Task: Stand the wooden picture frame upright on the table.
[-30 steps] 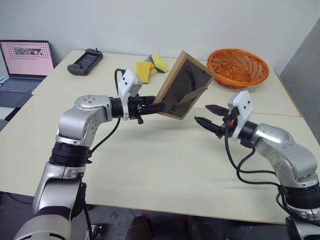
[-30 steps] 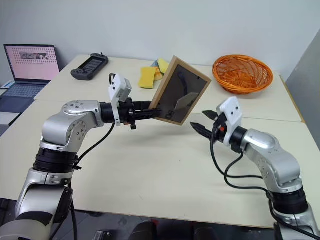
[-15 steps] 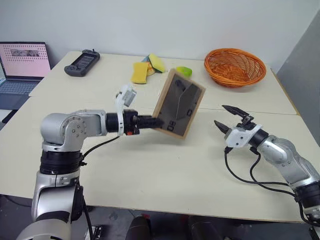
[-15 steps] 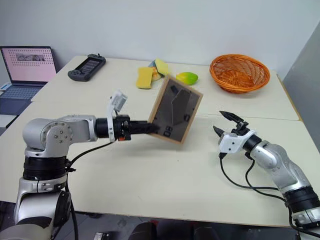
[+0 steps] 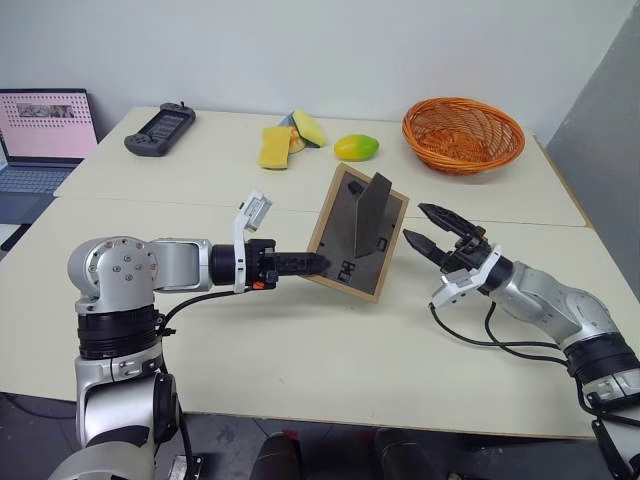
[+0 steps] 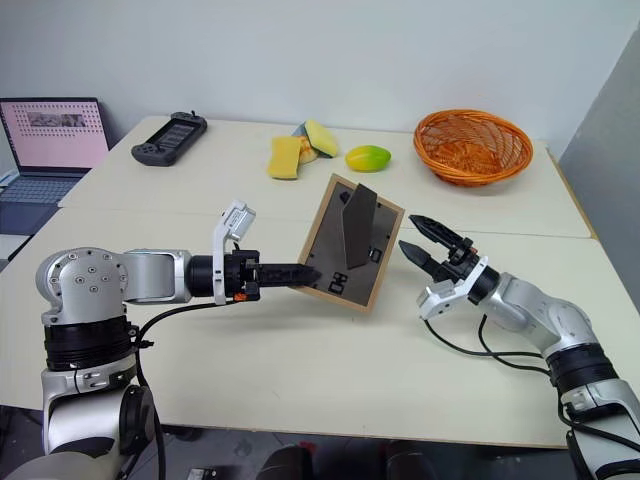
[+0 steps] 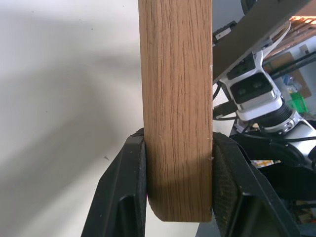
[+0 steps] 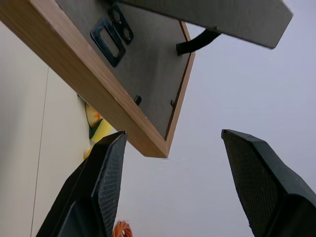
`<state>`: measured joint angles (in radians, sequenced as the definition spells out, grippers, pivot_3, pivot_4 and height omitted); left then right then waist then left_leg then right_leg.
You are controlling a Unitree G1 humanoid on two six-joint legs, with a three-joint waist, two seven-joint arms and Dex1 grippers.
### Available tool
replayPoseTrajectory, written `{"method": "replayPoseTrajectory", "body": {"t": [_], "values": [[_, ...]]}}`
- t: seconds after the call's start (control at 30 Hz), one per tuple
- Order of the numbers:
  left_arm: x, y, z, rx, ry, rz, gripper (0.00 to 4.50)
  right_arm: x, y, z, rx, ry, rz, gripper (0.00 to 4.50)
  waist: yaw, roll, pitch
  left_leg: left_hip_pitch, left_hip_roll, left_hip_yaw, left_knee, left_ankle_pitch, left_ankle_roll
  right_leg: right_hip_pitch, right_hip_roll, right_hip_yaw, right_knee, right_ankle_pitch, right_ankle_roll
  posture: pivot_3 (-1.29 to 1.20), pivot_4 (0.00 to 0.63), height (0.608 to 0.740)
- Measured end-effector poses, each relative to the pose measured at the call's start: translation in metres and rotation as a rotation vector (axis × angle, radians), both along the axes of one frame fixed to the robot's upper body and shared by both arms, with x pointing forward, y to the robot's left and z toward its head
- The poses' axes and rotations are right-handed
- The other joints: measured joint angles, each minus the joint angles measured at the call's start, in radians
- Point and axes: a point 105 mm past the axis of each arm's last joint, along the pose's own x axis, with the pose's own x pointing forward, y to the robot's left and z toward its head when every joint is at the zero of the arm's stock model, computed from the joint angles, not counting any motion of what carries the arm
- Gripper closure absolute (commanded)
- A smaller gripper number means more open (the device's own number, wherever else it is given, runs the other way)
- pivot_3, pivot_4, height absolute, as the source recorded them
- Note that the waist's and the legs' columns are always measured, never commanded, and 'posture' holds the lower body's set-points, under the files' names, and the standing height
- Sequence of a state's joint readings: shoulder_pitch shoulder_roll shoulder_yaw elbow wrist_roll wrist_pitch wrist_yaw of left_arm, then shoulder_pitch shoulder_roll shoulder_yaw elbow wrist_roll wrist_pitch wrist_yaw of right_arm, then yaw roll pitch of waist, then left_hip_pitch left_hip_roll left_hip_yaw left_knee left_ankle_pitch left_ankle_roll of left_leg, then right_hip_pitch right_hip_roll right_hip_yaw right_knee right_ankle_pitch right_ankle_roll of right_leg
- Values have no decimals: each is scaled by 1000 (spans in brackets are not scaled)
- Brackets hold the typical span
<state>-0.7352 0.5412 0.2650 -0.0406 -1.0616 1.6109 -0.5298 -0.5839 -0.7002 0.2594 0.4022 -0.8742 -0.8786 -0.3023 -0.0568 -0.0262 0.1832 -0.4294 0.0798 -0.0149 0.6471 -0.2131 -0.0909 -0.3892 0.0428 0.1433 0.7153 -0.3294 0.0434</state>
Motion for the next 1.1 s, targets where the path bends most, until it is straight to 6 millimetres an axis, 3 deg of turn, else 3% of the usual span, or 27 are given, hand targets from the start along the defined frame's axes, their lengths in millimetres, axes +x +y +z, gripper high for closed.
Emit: {"method": "replayPoseTrajectory", "body": {"t": [0.33, 0.63, 1.1], "values": [[-2, -3, 6, -29, 13, -10, 3196, 9, 5, -21, -25, 26, 3, 1248, -1, 0, 0, 0, -2, -1, 0, 0, 0, 0, -2, -1, 1, 0, 0, 0, 150, 740], [-5, 2, 1, -45, 100, -7, 3196, 18, 4, -9, 0, -9, -5, 1248, -4, 0, 0, 0, -2, -2, 0, 0, 0, 1, -2, -2, 2, 0, 0, 0, 150, 740], [-20, -1, 0, -41, 177, -76, 3196, -8, 16, -7, -96, -67, 149, 1248, -1, 0, 0, 0, -5, -8, 0, 1, 0, 2, -6, -9, 2, 0, 0, 0, 150, 740]]}}
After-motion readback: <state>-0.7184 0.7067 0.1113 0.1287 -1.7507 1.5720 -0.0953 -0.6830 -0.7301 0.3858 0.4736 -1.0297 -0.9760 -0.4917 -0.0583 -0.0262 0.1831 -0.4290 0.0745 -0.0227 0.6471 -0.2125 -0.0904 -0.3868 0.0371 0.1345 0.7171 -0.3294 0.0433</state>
